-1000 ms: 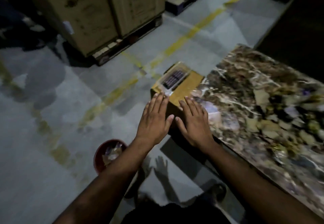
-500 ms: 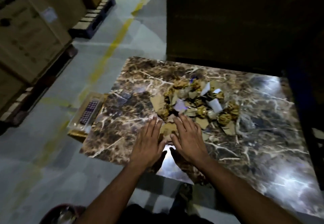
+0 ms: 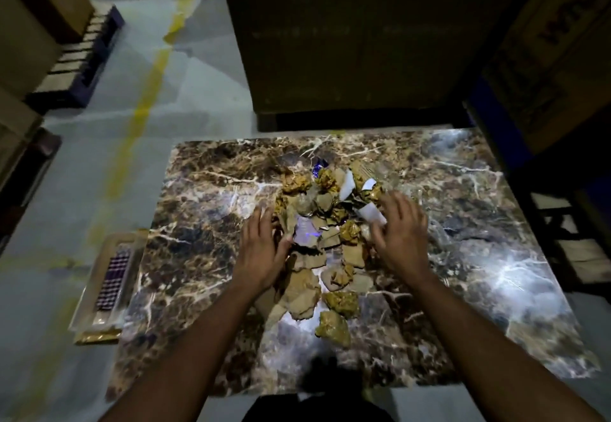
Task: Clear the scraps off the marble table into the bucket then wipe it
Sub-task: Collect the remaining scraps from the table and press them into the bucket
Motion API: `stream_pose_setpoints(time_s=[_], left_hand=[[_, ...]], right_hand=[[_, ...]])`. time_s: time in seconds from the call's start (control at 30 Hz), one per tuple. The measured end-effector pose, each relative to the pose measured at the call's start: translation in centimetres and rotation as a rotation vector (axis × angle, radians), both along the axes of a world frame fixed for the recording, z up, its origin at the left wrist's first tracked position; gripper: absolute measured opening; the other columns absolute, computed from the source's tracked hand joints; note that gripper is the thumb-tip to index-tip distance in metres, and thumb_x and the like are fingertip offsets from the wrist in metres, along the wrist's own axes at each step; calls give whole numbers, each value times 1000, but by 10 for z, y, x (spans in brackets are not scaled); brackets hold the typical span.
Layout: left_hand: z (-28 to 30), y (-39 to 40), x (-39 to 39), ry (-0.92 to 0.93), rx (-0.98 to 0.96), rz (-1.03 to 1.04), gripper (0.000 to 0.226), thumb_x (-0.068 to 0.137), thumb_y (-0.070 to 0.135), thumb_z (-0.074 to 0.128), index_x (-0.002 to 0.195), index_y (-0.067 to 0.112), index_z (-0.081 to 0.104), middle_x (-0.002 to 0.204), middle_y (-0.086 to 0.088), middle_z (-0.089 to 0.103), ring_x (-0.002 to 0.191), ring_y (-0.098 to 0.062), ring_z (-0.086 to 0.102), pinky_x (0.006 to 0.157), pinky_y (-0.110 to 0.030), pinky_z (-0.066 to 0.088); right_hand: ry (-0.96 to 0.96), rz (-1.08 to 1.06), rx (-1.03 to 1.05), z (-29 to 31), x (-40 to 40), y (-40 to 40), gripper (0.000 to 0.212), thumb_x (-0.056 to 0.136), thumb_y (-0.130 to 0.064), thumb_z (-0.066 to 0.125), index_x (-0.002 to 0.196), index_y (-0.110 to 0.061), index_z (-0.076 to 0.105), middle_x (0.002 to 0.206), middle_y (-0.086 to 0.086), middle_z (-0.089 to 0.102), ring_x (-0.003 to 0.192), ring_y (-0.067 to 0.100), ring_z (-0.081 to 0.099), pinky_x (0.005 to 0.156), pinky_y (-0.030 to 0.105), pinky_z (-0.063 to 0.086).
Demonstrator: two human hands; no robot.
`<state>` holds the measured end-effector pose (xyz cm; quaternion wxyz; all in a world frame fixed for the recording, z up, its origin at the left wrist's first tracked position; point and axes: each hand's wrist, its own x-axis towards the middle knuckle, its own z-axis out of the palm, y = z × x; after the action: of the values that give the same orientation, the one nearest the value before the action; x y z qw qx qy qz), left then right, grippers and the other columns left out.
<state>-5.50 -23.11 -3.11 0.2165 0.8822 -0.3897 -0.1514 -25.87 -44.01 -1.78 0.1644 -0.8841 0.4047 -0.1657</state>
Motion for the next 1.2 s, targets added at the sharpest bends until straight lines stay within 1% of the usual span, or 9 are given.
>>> stream_pose_setpoints(time_s=[0.13,0.27,0.4,0.5,0.63,0.83,0.97,1.07,1.2], left_hand=[[-10,-17,7,78,9,34,78,101,57,38,160,22,2,168,-7,8,154,-27,9,124,-49,14],[-29,-31,-7,164,-6,4,82,98,61,42,159,28,-1,169,-2,3,154,-24,7,122,-53,18],[-34,-46,-20,218,-129,60,80,97,36,61,160,25,13,167,-7,5,152,-30,17,118,-40,24],[-33,-54,-28,277,-190,88,81,92,24,69,158,25,23,166,-6,8,150,-26,22,110,-29,27],[-32,-65,-34,396,-281,157,79,88,17,72,154,28,29,166,-3,11,149,-20,22,108,-26,24],[-31,-85,-49,494,-464,302,75,87,0,68,149,28,36,157,2,28,140,-10,34,105,-20,32],[-30,-94,-58,623,-575,388,77,85,-11,58,147,30,40,153,4,35,138,-6,40,109,-25,37],[-29,-98,-61,672,-635,421,77,84,-15,53,145,31,42,153,5,39,135,9,38,111,-20,35],[-21,-99,-66,648,-652,375,80,83,-14,50,142,40,40,151,9,41,134,11,37,104,-10,35]], right_hand=[[57,-161,95,-2,8,-56,54,94,-57,38,145,-38,44,155,5,42,144,31,32,115,62,26],[113,-89,304,-17,12,-75,66,86,-82,25,147,-56,32,170,0,17,151,45,16,115,75,19],[135,-17,373,-23,30,-60,75,78,-94,24,147,-63,26,170,1,11,150,48,19,112,77,25],[202,4,379,-25,37,-43,66,86,-83,42,147,-64,26,169,1,9,149,50,14,114,76,20],[179,-21,369,-24,44,-28,63,90,-69,59,147,-57,37,165,1,20,150,42,15,116,66,19],[-51,-91,368,-35,51,-7,49,89,-52,71,135,-45,57,151,1,39,137,27,34,107,49,40],[-210,-112,405,-40,55,5,39,85,-41,76,122,-39,63,135,-1,44,129,23,41,102,51,48],[-300,-133,435,-36,55,9,48,79,-46,68,125,-40,57,132,-4,43,126,21,43,98,47,50],[-305,-82,493,-30,58,9,71,78,-41,63,147,-38,45,133,0,40,122,18,42,94,40,48]])
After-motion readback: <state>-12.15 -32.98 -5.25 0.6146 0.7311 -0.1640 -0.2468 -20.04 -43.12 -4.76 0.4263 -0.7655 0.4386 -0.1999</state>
